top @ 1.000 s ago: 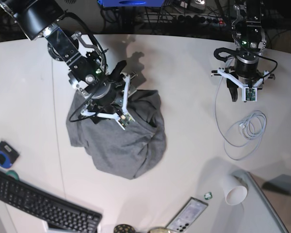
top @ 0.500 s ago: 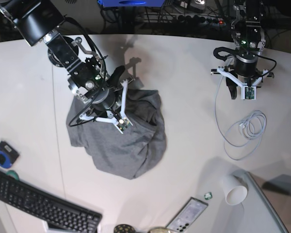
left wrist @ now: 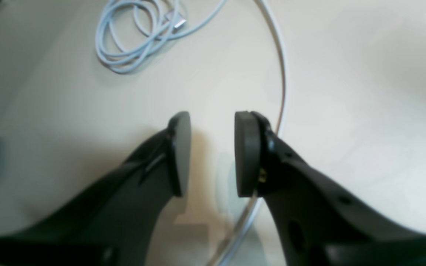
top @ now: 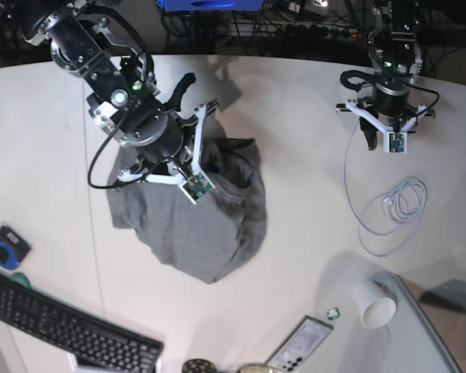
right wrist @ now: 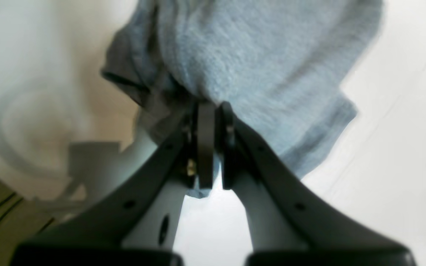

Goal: Layout the t-shirt on the table in an organized manner, then fold the t-shirt properly
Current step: 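Move the right gripper down onto the crumpled grey t-shirt and grasp it, then bring the left gripper to the shirt and grasp another edge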

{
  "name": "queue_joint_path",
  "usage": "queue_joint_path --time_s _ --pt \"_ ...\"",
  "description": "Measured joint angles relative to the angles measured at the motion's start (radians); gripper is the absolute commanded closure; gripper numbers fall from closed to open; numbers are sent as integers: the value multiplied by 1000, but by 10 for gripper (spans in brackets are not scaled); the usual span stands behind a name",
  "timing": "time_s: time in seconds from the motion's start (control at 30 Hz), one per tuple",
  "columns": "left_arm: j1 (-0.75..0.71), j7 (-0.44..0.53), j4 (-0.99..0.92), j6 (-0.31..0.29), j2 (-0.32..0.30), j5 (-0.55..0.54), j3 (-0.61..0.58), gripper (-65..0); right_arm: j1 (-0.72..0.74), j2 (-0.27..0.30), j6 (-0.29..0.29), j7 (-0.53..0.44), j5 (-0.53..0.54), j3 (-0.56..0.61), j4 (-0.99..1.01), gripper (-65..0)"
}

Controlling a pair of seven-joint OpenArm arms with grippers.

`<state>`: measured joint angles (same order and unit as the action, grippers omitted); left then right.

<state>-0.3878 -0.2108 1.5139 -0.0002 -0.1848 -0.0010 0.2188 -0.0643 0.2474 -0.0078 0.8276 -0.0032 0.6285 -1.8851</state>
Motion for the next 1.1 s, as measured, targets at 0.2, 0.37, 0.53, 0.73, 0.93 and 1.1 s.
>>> queue_joint_path --time_s 0.2,0.37,0.53,0.73,0.93,1.1 --pt "32 -3 -1 1 -1 1 -60 -156 71 -4 -2 20 2 0 146 0" --pt "91 0 -6 -3 5 0 -184 -31 47 8 -1 32 7 -24 87 0" --pt "120 -11 -22 0 -1 -1 -243 -8 20 53 -2 95 3 -148 -88 0" --pt "230 -3 -80 0 1 -6 -397 -321 71 143 -1 101 6 -246 -90 0" --pt "331 -3 -136 1 20 -5 -584 -604 100 176 -1 100 6 -255 -90 0" --pt "352 1 -132 1 58 2 -737 -607 103 166 -1 101 5 -256 -90 0"
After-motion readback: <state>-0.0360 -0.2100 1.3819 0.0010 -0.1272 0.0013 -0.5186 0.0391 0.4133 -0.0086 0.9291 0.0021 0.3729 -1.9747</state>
